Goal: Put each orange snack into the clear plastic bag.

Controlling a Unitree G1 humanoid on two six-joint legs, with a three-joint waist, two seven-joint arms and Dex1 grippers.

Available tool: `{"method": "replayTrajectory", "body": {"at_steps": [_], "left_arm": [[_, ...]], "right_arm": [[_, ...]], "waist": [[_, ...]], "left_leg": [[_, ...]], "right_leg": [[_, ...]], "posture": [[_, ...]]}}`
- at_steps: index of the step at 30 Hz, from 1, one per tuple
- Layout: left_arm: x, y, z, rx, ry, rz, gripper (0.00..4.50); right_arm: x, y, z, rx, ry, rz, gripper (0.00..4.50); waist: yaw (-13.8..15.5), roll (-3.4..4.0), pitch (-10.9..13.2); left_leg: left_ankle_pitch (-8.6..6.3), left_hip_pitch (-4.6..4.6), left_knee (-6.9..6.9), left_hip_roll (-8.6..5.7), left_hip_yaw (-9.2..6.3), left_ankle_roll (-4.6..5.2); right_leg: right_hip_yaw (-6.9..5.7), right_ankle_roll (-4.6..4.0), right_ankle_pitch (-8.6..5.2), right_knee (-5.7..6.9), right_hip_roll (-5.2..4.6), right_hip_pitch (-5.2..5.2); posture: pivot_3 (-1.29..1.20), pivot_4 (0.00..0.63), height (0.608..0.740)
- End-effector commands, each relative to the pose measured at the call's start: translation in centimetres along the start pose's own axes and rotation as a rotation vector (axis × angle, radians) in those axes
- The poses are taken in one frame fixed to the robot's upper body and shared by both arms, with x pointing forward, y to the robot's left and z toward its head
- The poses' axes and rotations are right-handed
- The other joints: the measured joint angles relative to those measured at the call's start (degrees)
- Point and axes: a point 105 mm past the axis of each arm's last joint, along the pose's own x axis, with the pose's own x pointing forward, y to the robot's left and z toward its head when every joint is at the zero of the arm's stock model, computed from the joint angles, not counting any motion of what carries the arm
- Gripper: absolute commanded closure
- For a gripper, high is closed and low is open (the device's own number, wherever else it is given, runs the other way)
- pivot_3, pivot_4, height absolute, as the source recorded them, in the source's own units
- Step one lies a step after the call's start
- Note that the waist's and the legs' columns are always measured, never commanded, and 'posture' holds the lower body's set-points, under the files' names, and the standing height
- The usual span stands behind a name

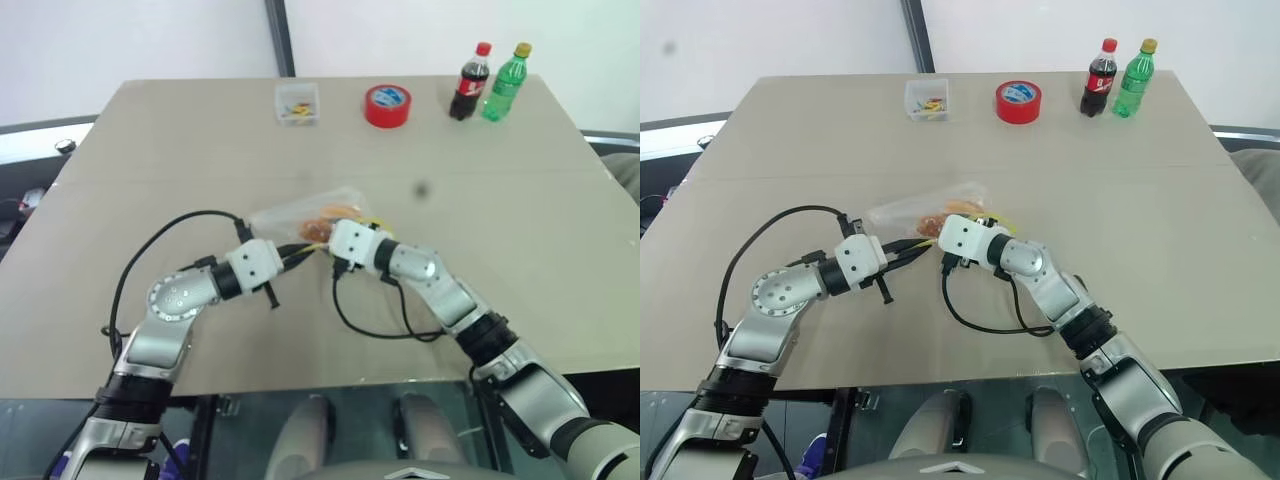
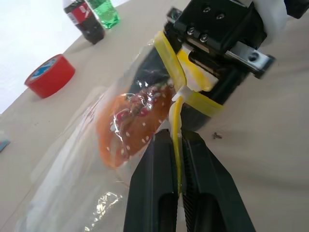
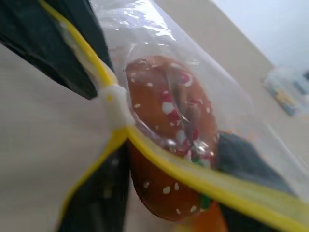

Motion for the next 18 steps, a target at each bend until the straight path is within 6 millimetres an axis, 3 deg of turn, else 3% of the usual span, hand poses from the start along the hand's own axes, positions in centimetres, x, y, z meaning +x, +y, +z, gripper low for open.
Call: {"method": "replayTrajectory", "body": {"at_steps": [1, 7, 11, 15, 18], "left_arm": [[-0.4, 1.3, 0.9, -0.063, -0.043, 0.1, 4.5], [-0.3, 3.0, 0.6, -0.124, -0.045, 0.157, 4.5], [-0.2, 3.8, 0.7, -0.144, -0.059, 0.173, 4.5], [0.0, 3.9, 0.9, -0.148, -0.071, 0.163, 4.5], [0.2, 3.8, 1.1, -0.148, -0.08, 0.151, 4.5]], "right_arm": [[-2.6, -2.3, 0.5, 0.0, -0.025, -0.084, 1.17], [-6.6, -2.9, 0.1, -0.004, 0.02, -0.109, 1.17], [-8.1, -3.1, -1.5, -0.044, 0.119, -0.139, 1.17], [-8.1, -3.2, -3.8, -0.131, 0.215, -0.146, 1.17], [-6.8, -3.6, -4.6, -0.146, 0.23, -0.161, 1.17]], "waist": [[0.2, 0.0, 0.0], [0.1, 0.0, 0.0], [-0.1, 0.0, 0.0], [0.1, -0.02, 0.0], [-0.1, -0.02, 0.0]], "left_leg": [[0.0, -0.02, 0.0, 0.0, -0.01, 0.0], [0.0, -0.02, 0.01, -0.01, -0.02, 0.01], [0.0, 0.04, 0.01, 0.01, 0.02, 0.01], [0.0, 0.03, 0.03, -0.02, 0.04, 0.01], [0.0, 0.03, 0.03, -0.02, 0.04, 0.0]], "right_leg": [[-0.01, 0.0, 0.0, -0.01, -0.01, 0.0], [-0.02, 0.0, 0.0, 0.0, -0.01, 0.01], [0.0, 0.0, 0.0, 0.02, 0.04, 0.03], [0.02, 0.0, 0.0, 0.0, 0.0, 0.05], [0.02, 0.0, 0.0, 0.0, 0.01, 0.05]], "posture": [[0.0, 0.15, 0.74], [0.0, 0.15, 0.74], [0.0, 0.15, 0.74], [0.0, 0.15, 0.74], [0.0, 0.15, 0.74]]}}
